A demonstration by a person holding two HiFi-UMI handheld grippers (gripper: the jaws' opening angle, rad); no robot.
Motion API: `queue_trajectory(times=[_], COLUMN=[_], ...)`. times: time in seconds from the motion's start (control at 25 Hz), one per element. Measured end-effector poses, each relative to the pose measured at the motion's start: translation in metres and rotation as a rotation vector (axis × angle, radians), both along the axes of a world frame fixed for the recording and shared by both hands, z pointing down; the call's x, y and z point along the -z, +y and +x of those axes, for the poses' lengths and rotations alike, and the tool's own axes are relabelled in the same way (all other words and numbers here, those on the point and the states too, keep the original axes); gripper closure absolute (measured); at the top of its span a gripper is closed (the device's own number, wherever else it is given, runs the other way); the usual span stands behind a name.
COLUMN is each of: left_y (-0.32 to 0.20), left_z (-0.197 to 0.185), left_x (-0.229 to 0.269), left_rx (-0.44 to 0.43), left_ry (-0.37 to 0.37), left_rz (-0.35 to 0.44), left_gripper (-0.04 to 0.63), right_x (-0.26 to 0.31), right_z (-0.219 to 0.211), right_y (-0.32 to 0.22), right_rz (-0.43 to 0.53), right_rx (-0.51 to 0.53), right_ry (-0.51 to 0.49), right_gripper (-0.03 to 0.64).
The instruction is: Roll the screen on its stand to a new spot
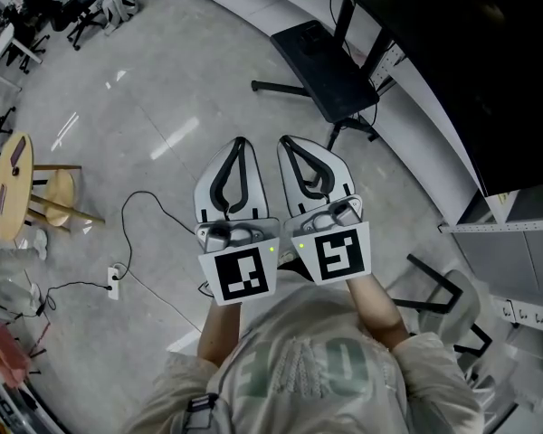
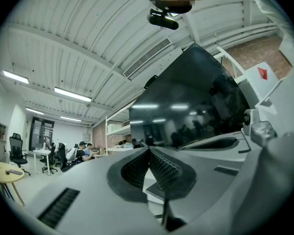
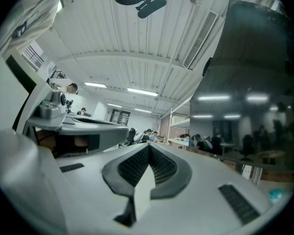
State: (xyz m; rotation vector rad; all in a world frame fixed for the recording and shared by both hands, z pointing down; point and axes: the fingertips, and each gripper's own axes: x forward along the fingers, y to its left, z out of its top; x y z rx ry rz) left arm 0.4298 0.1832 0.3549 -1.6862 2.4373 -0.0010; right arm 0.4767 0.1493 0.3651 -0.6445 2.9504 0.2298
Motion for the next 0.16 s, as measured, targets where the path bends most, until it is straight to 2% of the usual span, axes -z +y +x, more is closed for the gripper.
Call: queue_trajectory(times=[0.16], left_y=[0.0039], left_z=[-0.0010], left_x=[-0.0005], left_rx=[0.000], left_ry=[-0.001], left_rz=[-0.007], left_gripper=[0.581], right_x=[0.0020], right_z=[-0.0011], right_y=[0.0027], right_rz=[0.000], right_rx=[-0.004], right_ry=[-0.006], right_gripper=[0.597])
